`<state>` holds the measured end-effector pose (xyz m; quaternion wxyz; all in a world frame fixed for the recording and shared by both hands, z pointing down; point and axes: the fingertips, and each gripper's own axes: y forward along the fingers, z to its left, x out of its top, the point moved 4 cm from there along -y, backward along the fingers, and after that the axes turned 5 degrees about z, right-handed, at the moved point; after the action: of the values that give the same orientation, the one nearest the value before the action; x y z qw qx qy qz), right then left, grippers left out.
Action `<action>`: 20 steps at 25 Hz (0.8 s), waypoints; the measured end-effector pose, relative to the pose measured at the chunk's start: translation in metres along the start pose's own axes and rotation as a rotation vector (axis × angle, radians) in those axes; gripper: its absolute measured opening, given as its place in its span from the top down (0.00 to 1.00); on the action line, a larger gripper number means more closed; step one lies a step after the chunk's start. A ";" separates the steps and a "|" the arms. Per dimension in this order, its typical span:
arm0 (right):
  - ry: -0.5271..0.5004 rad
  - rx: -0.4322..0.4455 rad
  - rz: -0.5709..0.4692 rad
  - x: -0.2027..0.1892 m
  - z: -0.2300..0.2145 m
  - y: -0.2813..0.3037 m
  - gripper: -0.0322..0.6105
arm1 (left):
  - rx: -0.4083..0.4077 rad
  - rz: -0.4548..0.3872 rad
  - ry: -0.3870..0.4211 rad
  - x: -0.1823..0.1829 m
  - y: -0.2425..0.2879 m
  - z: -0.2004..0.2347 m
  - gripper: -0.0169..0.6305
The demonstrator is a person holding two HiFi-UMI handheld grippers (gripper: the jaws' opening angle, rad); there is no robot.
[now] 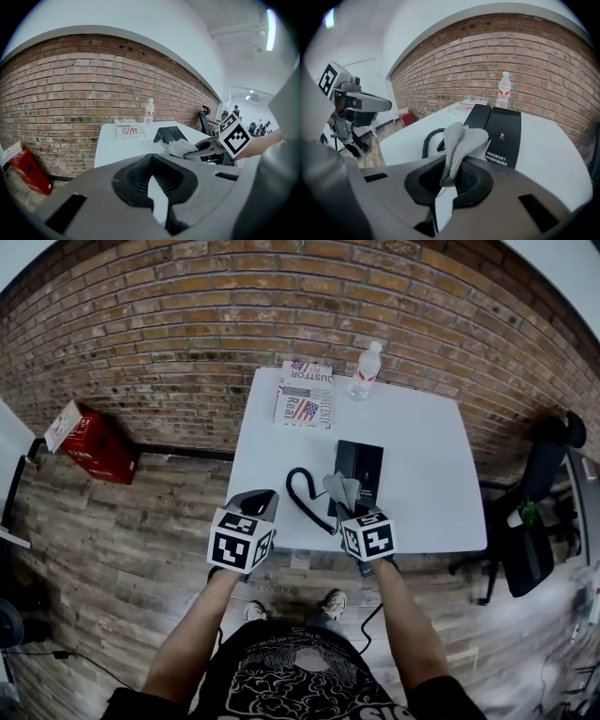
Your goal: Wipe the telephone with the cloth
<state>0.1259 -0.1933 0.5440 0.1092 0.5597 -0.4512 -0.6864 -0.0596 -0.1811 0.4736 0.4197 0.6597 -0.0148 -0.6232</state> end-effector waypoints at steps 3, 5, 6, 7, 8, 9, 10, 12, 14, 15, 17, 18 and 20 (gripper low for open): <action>0.012 -0.007 0.006 -0.006 0.005 0.000 0.93 | -0.012 0.005 0.006 -0.003 -0.002 0.003 0.96; 0.022 -0.012 0.008 -0.009 0.008 0.000 0.93 | -0.020 0.008 0.009 -0.005 -0.003 0.004 0.96; 0.027 -0.015 0.010 -0.011 0.009 0.000 0.93 | -0.024 0.009 0.012 -0.006 -0.003 0.005 0.96; 0.031 -0.017 0.011 -0.013 0.011 0.000 0.93 | -0.029 0.010 0.015 -0.006 -0.004 0.005 0.96; 0.034 -0.020 0.013 -0.015 0.012 0.000 0.93 | -0.035 0.011 0.018 -0.007 -0.004 0.005 0.96; 0.038 -0.023 0.015 -0.017 0.013 0.000 0.93 | -0.040 0.013 0.023 -0.009 -0.004 0.005 0.96; 0.042 -0.027 0.016 -0.019 0.015 0.000 0.93 | -0.045 0.015 0.027 -0.010 -0.005 0.005 0.96; 0.052 -0.034 0.015 -0.022 0.017 -0.001 0.93 | -0.054 0.020 0.035 -0.012 -0.005 0.006 0.96; 0.063 -0.041 0.015 -0.025 0.020 -0.001 0.93 | -0.061 0.025 0.042 -0.014 -0.006 0.008 0.96; 0.067 -0.044 0.015 -0.026 0.022 -0.002 0.93 | -0.064 0.026 0.045 -0.014 -0.006 0.008 0.96; 0.074 -0.045 0.015 -0.029 0.025 -0.001 0.93 | -0.069 0.027 0.050 -0.015 -0.007 0.009 0.96; 0.076 -0.046 0.015 -0.030 0.026 -0.001 0.93 | -0.072 0.027 0.053 -0.016 -0.007 0.009 0.96; 0.082 -0.048 0.014 -0.033 0.028 -0.001 0.93 | -0.076 0.029 0.057 -0.017 -0.007 0.010 0.96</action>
<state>0.1136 -0.1577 0.5643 0.1459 0.5815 -0.4339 -0.6726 -0.0754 -0.1727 0.4843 0.4538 0.6605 0.0114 -0.5980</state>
